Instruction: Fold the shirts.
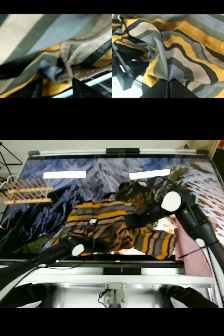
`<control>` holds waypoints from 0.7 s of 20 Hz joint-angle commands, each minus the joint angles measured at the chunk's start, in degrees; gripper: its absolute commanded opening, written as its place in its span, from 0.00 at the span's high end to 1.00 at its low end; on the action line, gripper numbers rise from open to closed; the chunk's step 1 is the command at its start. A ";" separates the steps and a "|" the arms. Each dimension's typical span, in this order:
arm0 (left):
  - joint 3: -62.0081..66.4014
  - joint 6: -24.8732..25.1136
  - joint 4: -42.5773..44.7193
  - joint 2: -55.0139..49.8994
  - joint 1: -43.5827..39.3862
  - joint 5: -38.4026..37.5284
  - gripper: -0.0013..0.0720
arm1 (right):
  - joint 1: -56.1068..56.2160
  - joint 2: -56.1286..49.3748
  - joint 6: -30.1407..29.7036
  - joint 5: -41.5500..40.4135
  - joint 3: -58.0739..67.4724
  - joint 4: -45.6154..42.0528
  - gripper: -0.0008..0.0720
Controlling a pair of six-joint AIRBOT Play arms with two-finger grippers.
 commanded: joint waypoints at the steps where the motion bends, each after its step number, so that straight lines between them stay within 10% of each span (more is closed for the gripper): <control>1: 1.07 0.57 -1.51 -2.51 -1.16 4.70 0.33 | 0.00 0.04 0.07 -0.04 -0.02 0.04 0.91; 7: 1.09 0.57 -4.90 -5.66 -0.96 6.80 0.37 | 0.00 0.04 0.09 0.42 -0.02 0.09 0.91; 12: 1.09 0.87 -5.81 -6.32 -0.31 6.71 0.91 | 0.00 0.04 0.09 0.61 -0.02 1.49 0.91; 14: 1.16 2.67 -5.62 -5.90 1.40 4.79 0.91 | -0.07 0.04 0.09 2.10 -0.02 1.33 0.91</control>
